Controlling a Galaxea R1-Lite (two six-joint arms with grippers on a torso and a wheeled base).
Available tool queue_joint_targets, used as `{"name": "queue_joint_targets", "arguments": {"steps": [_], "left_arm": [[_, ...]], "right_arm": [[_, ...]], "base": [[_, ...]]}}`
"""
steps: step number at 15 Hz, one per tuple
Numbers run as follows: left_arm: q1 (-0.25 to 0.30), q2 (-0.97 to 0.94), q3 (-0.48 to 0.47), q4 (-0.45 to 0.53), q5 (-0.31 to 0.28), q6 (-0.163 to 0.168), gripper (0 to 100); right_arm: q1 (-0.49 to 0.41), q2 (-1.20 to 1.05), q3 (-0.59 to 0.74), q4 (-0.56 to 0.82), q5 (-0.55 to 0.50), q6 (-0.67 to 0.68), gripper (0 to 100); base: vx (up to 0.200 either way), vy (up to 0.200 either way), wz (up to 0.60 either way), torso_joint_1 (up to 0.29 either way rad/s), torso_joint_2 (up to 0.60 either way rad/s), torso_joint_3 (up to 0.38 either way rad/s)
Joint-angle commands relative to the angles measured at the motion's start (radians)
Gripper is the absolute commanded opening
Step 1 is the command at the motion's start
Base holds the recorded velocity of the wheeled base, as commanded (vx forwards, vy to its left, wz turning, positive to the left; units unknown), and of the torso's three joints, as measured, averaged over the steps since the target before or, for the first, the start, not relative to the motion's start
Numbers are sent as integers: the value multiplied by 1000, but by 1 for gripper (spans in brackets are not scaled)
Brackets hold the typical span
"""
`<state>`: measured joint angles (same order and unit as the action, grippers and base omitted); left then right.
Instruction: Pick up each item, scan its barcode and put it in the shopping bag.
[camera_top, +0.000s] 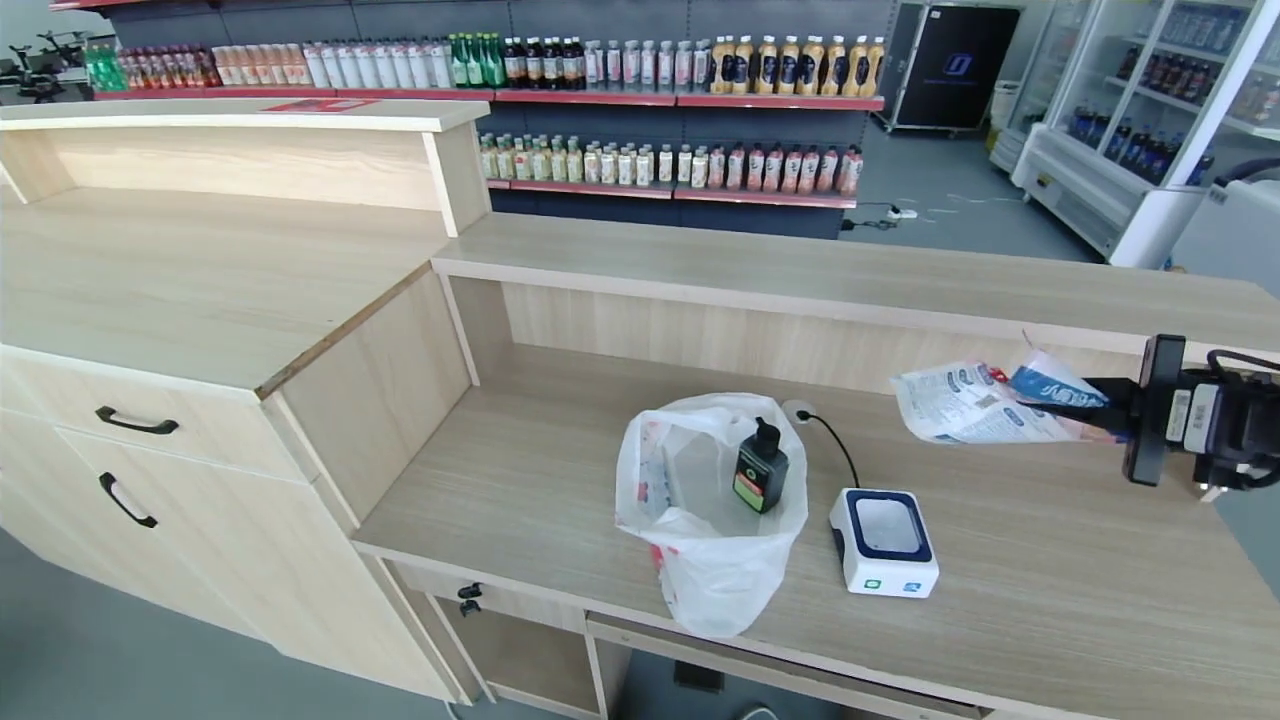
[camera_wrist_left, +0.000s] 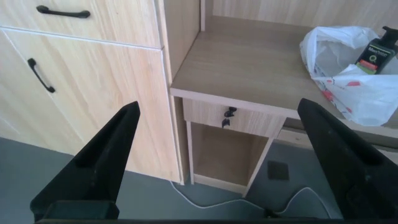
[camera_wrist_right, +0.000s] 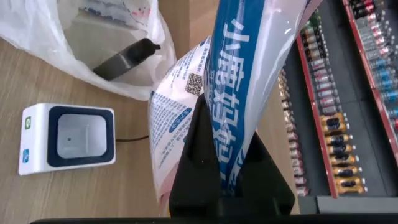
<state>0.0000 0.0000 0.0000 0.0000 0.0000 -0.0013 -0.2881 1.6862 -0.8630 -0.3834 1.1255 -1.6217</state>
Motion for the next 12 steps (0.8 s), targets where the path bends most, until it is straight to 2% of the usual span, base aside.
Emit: {"name": "queue_joint_targets", "arguments": {"steps": [1, 7, 12], "left_arm": [[0, 0, 0, 0, 0, 0, 100], [0, 0, 0, 0, 0, 0, 100], [0, 0, 0, 0, 0, 0, 100]], "right_arm": [[1, 102, 12, -5, 25, -99, 0], [-3, 210, 35, 0, 100, -368, 0], [20, 237, 32, 3, 102, -391, 0]], "base": [[0, 0, 0, 0, 0, 0], [0, 0, 0, 0, 0, 0], [0, 0, 0, 0, 0, 0]]}}
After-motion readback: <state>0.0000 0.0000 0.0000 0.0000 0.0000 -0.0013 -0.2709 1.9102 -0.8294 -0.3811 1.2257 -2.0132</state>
